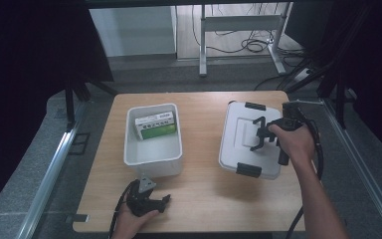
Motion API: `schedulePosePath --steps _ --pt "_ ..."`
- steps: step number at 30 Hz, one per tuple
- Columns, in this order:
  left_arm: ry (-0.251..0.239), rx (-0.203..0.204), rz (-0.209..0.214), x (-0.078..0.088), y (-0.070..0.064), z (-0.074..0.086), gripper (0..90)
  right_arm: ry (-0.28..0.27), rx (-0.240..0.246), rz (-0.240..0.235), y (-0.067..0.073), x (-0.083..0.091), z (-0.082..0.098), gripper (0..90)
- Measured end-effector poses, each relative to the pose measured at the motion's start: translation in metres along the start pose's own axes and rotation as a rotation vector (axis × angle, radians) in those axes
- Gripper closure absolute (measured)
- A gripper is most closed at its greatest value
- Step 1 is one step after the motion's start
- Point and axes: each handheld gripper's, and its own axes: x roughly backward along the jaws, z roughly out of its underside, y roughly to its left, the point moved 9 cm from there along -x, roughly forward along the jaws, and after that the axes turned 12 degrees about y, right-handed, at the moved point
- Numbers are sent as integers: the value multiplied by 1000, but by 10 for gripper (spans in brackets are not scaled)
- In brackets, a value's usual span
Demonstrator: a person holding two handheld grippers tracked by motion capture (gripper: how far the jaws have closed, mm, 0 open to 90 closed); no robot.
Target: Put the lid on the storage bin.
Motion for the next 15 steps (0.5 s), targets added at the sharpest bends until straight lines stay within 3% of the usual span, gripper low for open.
schedulePosePath --steps 15 --pt "6 -5 0 0 0 0 123 32 103 -30 47 -7 6 840"
